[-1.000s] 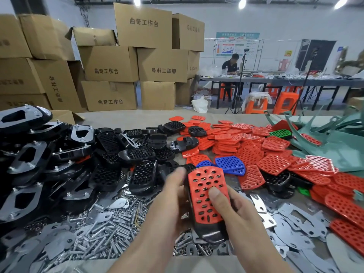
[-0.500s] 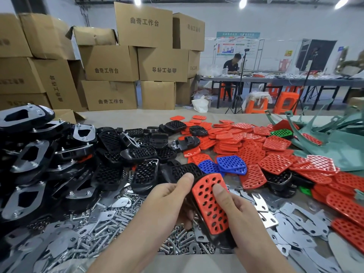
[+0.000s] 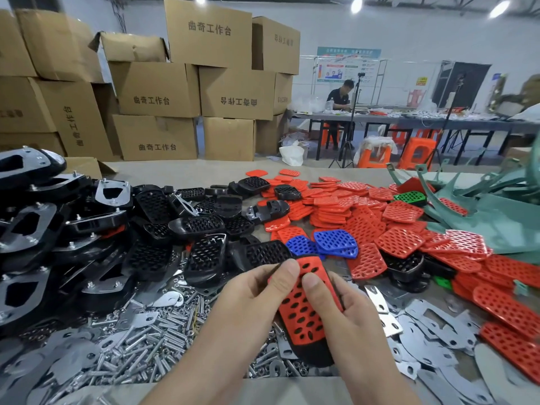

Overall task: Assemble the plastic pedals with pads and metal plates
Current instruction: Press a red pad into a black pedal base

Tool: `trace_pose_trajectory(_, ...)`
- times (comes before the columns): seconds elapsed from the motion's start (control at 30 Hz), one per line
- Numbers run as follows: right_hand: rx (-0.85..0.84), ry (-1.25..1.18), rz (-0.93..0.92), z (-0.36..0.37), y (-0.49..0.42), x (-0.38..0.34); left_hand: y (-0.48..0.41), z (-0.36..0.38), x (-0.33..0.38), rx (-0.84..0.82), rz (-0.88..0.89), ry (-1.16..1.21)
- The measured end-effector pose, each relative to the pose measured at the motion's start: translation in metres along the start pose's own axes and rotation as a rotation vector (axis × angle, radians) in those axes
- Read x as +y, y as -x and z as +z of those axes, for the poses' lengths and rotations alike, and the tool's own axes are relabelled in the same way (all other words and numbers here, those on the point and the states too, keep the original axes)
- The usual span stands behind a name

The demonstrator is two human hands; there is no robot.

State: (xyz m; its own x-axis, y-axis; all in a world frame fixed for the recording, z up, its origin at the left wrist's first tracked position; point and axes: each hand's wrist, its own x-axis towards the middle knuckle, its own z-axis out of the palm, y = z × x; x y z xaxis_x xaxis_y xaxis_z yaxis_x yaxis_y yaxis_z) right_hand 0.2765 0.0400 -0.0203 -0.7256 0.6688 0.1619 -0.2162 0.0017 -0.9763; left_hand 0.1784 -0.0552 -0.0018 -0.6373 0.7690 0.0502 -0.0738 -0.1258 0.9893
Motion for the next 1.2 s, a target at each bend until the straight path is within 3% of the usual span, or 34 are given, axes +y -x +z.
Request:
trace_pose_trajectory(0.17,-0.020,0.049,-0.043,0.004,0.002,0.001,0.003,-0.001,0.002,0.027,0.049,-0.031)
trace_pose_trajectory(0.33,-0.036,0.009,0.063,0.011,0.001,0.011,0.003,0.001,-0.001,0.155,0.110,-0.062)
trace_pose_trajectory(0.7,-0.031,-0.053,0.022,0.002,-0.003,0.008,0.007,0.002,0.001,0.087,0.173,-0.108)
trace_pose_trajectory(0.97,0.026,-0.100,0.006,0.004,-0.004,0.011,0.001,0.007,-0.018,0.081,0.060,0.099)
trace_pose_trajectory(1.13,0.018,-0.143,0.035,0.005,-0.006,0.015,0.004,0.007,-0.017,0.082,0.183,0.011)
trace_pose_trajectory(1.2,0.048,-0.206,0.072,0.008,-0.008,0.017,0.005,0.007,-0.019,0.066,0.155,0.054)
